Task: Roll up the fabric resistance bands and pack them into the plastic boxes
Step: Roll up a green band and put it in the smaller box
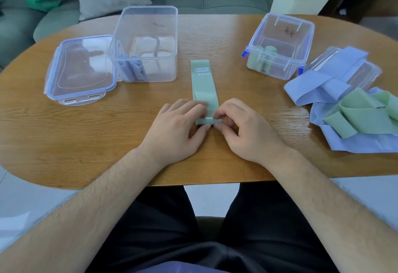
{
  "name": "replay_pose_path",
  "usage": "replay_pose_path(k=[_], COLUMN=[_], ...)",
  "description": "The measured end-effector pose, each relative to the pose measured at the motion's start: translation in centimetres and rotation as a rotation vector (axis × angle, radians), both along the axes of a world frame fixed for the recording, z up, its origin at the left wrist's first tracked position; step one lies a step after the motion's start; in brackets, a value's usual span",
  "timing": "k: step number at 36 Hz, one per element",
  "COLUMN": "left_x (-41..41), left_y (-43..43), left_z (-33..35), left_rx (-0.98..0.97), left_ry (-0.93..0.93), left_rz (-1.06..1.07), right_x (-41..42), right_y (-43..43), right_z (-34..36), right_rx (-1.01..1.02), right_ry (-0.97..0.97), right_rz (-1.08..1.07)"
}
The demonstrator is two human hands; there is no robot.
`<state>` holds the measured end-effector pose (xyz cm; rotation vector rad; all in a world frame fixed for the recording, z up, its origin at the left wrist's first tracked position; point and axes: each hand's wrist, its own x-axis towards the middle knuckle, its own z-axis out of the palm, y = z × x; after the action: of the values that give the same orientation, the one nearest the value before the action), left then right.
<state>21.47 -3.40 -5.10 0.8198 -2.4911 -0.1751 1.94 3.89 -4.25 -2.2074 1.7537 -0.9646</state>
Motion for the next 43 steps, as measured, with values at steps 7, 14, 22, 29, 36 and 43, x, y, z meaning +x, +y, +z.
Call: replay_pose_path(k=[7, 14, 22, 29, 36, 43], left_x=[-0.1, -0.2, -0.2, -0.1, 0.3, 0.3], left_y=[0.2, 0.2, -0.2, -0.8, -0.9, -0.7], left_z=[0.2, 0.1, 0.0, 0.1, 0.3, 0.3], left_rx=[0.003, 0.042, 0.131, 0.253, 0.284, 0.286], left_ry=[-0.029, -0.020, 0.072, 0.159, 0.137, 0.155], left_rz=[0.031, 0.031, 0.051, 0.070, 0.050, 0.050], right_x=[-0.1, -0.1, -0.6, -0.5, -0.6, -0.4], right_y=[0.0, 0.0, -1.1, -1.2, -1.1, -0.6], right_z=[0.1, -0.1, -0.1, -0.1, -0.2, -0.3], right_rx=[0.012, 0.010, 0.052, 0.042, 0.054, 0.055], right_ry=[-0.012, 0.002, -0.024, 0.005, 0.006, 0.021], right_rz=[-0.011, -0.017, -0.051, -0.053, -0.017, -0.003])
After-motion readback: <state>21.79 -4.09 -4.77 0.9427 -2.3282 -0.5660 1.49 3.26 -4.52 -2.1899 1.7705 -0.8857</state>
